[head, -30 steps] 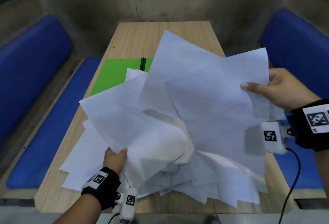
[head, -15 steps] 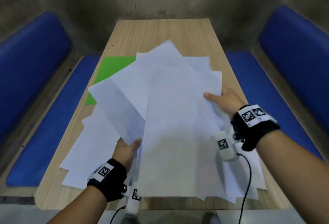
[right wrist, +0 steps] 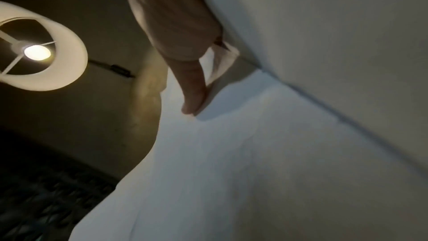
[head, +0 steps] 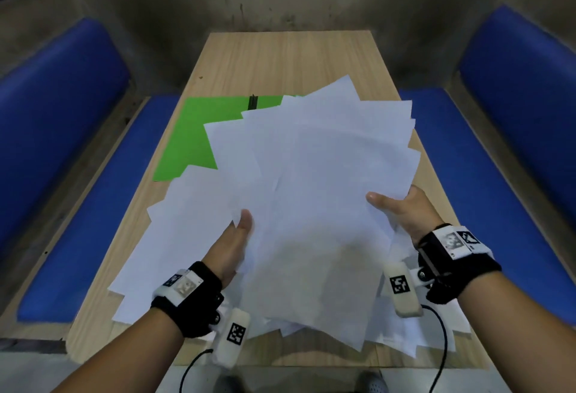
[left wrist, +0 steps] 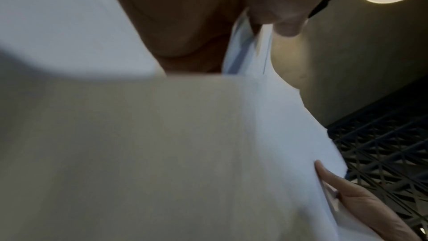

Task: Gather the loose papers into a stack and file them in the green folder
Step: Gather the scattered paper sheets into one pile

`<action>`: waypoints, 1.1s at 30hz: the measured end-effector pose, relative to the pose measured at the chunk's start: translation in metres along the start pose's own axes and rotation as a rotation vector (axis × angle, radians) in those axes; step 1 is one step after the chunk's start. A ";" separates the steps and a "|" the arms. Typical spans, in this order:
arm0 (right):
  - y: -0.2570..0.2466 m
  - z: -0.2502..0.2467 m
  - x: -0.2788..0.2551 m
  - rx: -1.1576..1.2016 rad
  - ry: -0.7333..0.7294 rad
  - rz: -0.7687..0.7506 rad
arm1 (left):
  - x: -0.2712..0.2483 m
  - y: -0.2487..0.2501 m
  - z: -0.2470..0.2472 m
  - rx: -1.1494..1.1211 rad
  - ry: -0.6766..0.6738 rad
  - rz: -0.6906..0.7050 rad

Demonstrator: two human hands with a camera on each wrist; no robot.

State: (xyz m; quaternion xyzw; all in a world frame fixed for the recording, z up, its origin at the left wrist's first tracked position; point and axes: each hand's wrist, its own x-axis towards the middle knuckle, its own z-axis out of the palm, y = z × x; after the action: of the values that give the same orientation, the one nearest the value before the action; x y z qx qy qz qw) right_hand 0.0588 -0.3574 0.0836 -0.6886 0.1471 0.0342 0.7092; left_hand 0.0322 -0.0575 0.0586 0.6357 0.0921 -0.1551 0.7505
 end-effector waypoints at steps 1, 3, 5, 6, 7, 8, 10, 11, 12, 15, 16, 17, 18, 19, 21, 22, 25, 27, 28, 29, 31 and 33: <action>-0.005 0.002 -0.005 0.019 0.006 -0.047 | 0.000 0.007 0.001 0.066 -0.012 0.038; -0.014 0.006 -0.012 0.064 -0.001 -0.130 | 0.003 0.018 0.004 0.158 -0.009 0.119; -0.028 0.011 -0.023 0.062 -0.001 -0.204 | 0.007 0.029 0.008 0.162 0.034 0.192; -0.035 0.012 -0.028 0.059 -0.001 -0.242 | 0.007 0.034 0.011 0.154 0.070 0.231; -0.042 0.014 -0.034 0.059 -0.006 -0.272 | 0.005 0.040 0.015 0.131 0.095 0.278; -0.048 0.016 -0.040 0.065 -0.012 -0.294 | 0.003 0.044 0.018 0.097 0.116 0.308; -0.051 0.020 -0.049 0.067 0.001 -0.333 | -0.003 0.047 0.023 0.046 0.122 0.332; -0.050 0.024 -0.054 0.054 0.011 -0.335 | -0.005 0.044 0.025 0.063 0.113 0.333; -0.046 0.025 -0.056 0.040 0.007 -0.329 | -0.008 0.040 0.028 0.095 0.123 0.312; -0.025 0.028 -0.057 -0.005 -0.008 -0.287 | -0.011 0.022 0.031 0.160 0.204 0.243; -0.017 0.028 -0.056 -0.008 -0.010 -0.282 | -0.010 0.017 0.031 0.157 0.205 0.242; -0.011 0.028 -0.055 -0.013 -0.003 -0.271 | -0.008 0.014 0.030 0.151 0.203 0.243; -0.005 0.028 -0.054 -0.022 0.003 -0.264 | -0.007 0.011 0.030 0.147 0.204 0.241; 0.001 0.027 -0.054 -0.044 0.009 -0.250 | -0.006 0.008 0.030 0.139 0.199 0.242; 0.010 0.029 -0.053 -0.120 0.006 -0.212 | -0.005 0.004 0.031 0.138 0.185 0.261; 0.016 0.029 -0.051 -0.165 0.011 -0.191 | -0.005 0.003 0.032 0.155 0.171 0.273; 0.026 0.027 -0.046 -0.262 0.113 -0.148 | -0.001 0.000 0.034 0.201 0.141 0.275; 0.024 0.022 -0.041 -0.250 0.199 -0.158 | 0.003 -0.006 0.029 0.212 0.107 0.283; 0.022 0.019 -0.039 -0.215 0.228 -0.160 | 0.004 -0.010 0.024 0.275 0.090 0.285; 0.020 0.015 -0.038 -0.193 0.249 -0.150 | 0.005 -0.017 0.016 0.393 0.089 0.277; 0.027 0.001 -0.032 -0.124 0.287 -0.084 | 0.007 -0.034 -0.008 0.645 0.172 0.209; 0.044 -0.015 -0.028 -0.076 0.305 0.033 | 0.006 -0.049 -0.037 0.834 0.335 0.028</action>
State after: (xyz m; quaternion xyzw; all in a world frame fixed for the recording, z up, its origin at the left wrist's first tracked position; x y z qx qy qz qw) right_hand 0.0189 -0.3655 0.0477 -0.7095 0.2631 -0.0539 0.6515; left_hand 0.0226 -0.0291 0.0053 0.9014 0.1331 -0.0638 0.4071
